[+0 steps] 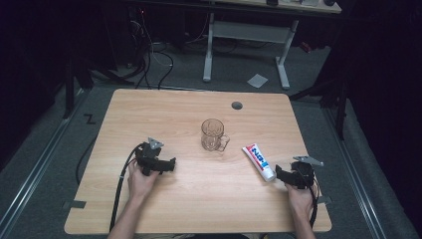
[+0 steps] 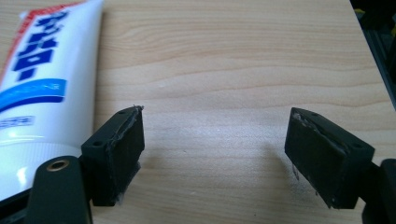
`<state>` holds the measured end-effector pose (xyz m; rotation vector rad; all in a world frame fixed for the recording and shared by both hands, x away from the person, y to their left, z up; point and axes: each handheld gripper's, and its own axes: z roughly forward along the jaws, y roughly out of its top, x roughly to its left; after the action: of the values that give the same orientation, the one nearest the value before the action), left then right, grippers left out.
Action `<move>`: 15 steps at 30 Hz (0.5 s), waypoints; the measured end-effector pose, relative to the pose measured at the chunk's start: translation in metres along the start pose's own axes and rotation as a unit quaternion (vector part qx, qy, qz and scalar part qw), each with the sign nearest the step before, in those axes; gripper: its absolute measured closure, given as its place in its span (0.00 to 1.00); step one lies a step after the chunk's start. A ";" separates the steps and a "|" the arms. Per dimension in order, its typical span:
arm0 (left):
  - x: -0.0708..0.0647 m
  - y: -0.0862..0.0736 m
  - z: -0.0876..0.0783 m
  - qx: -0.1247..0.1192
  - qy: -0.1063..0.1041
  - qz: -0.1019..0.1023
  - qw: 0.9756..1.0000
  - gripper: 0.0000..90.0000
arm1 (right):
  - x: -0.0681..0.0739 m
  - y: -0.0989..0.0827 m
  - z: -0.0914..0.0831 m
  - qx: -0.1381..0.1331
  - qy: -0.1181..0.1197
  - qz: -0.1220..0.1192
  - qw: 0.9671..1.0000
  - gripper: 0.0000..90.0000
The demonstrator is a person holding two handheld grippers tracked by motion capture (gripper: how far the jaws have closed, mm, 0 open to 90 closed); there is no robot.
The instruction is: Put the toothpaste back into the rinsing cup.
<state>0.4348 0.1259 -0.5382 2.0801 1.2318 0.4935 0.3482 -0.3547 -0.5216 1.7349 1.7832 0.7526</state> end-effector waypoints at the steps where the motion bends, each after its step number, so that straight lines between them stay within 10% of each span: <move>1: 0.000 0.000 0.000 0.000 0.000 0.000 1.000 0.02 | 0.002 0.001 -0.004 -0.004 0.005 -0.002 1.000 0.23; 15: 0.000 0.000 0.000 0.000 0.000 0.000 1.000 0.02 | 0.008 0.002 -0.026 -0.037 0.038 -0.015 0.998 0.23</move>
<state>0.4348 0.1258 -0.5382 2.0805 1.2326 0.4933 0.3312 -0.3473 -0.5019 1.6487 1.8035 0.8710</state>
